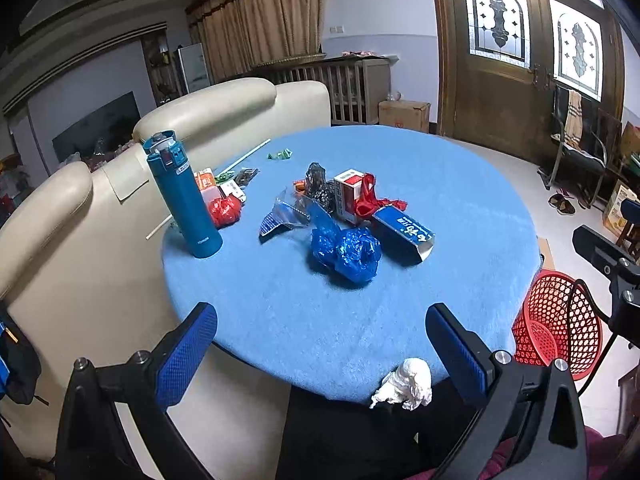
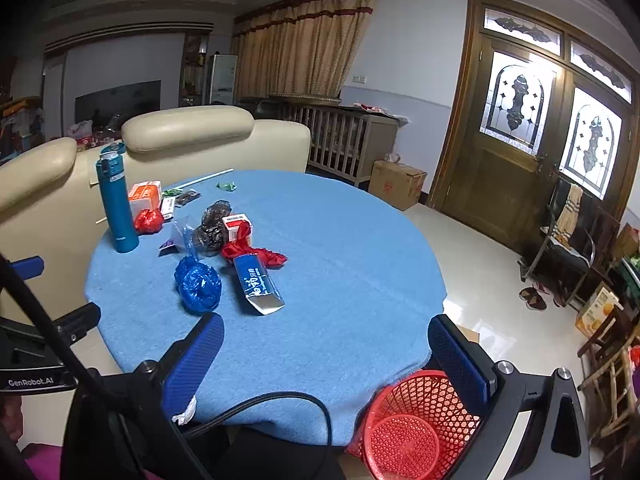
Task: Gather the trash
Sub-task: 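Lower the right gripper toward the white tissue near the table edge, then grasp the white tissue with the right gripper and lift it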
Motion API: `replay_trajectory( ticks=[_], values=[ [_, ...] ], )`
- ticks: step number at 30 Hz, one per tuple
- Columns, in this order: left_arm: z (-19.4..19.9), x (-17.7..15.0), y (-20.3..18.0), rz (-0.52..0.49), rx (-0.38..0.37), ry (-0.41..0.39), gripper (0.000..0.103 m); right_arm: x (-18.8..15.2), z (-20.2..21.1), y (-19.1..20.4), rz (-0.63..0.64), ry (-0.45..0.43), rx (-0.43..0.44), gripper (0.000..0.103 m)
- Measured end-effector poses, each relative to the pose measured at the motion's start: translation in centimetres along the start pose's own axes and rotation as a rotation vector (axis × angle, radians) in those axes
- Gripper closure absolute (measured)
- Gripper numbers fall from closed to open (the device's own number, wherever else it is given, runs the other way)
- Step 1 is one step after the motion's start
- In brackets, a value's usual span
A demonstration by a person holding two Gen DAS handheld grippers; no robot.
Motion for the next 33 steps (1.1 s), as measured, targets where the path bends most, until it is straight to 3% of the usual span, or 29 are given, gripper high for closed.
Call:
replay_trajectory(
  ticks=[6, 17, 33],
  values=[
    [-0.6, -0.9, 0.0, 0.012, -0.012, 0.027, 0.0, -0.5, -0.3, -0.3, -0.005, 0.008, -0.005, 0.0],
    [-2.2, -3.1, 1.5, 0.137, -0.041, 0.128, 0.0, -1.8, -1.5, -0.8, -0.041, 0.052, -0.002, 0.0],
    [-3.1, -4.0, 1.2, 0.15, -0.076, 0.174, 0.0, -4.3, -3.1, -0.3, -0.12, 0.151, 0.087, 0.0]
  ],
)
Point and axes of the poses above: each gripper's, at about its wrist camera, not at the fingertips, and z roughly against the way its jaws point, y to its left, x to its top, the point moved 8 cm from there along -z, roughly the way its jaws point, and after that the axes turned 15 degrees about -y, right-handed, at the moved point
